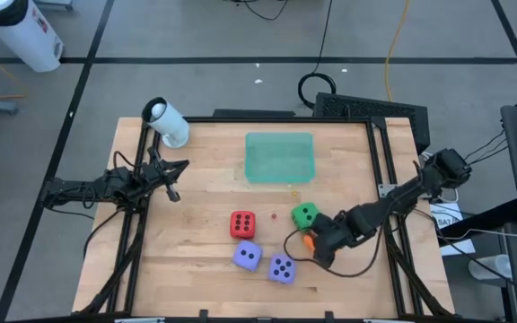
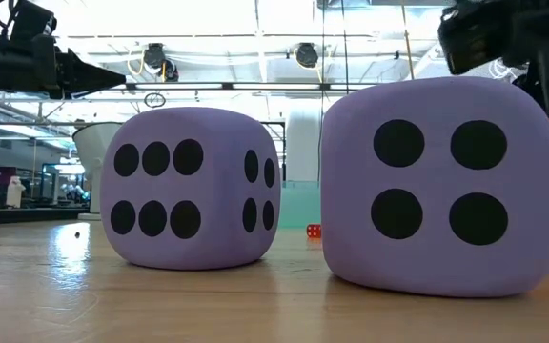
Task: Pick & Place Dice
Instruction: Put the big orange die into the green bin, then put the big green die into the green bin
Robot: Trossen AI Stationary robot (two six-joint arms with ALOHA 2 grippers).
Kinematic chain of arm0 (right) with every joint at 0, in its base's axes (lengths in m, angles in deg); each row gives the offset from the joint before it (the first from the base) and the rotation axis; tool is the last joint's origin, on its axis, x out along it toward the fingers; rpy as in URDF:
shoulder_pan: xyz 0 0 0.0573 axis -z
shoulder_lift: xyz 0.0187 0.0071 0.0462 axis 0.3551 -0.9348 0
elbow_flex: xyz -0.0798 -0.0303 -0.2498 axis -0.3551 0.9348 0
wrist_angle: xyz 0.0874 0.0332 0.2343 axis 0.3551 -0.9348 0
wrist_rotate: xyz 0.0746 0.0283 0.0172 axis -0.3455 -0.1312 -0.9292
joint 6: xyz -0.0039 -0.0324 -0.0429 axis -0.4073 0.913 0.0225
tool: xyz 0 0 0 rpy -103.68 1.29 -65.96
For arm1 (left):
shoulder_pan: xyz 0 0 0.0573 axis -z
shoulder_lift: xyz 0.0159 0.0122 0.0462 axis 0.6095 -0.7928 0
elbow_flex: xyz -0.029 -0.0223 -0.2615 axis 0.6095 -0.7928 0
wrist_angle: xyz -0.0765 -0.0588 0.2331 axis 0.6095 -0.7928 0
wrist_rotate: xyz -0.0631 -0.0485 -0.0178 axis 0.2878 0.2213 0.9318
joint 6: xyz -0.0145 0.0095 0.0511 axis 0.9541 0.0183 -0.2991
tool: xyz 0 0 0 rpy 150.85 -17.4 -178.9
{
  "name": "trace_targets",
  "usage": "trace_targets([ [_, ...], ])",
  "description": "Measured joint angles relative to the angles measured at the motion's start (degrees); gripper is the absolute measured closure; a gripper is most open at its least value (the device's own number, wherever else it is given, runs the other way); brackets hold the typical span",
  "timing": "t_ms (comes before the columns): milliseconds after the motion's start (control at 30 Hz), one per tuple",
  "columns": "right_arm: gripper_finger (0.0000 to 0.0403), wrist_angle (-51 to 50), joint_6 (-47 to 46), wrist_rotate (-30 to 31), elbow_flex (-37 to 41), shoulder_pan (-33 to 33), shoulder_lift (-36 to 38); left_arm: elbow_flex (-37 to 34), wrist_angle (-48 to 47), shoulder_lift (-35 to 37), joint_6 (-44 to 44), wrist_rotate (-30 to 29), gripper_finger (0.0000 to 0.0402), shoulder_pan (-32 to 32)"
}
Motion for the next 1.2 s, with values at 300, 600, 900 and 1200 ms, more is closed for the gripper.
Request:
trace_targets([
  [300,0.0007,1.2,-1.6,3.7,0.0,-2.8,0.5,0.0,0.0,0.0,0.0,0.0,0.0371,0.0],
  [600,0.0007,5.7,1.8,1.6,-0.1,-2.7,1.2,0.0,0.0,0.0,0.1,0.0,0.0371,0.0],
  [900,0.0009,19.2,12.9,12.1,-0.2,-2.1,6.0,0.0,0.0,0.0,0.1,0.0,0.0371,0.0],
  [1200,0.0009,23.4,14.5,22.3,-0.3,8.9,16.4,0.0,0.1,0.0,0.1,0.0,0.0371,0.0],
])
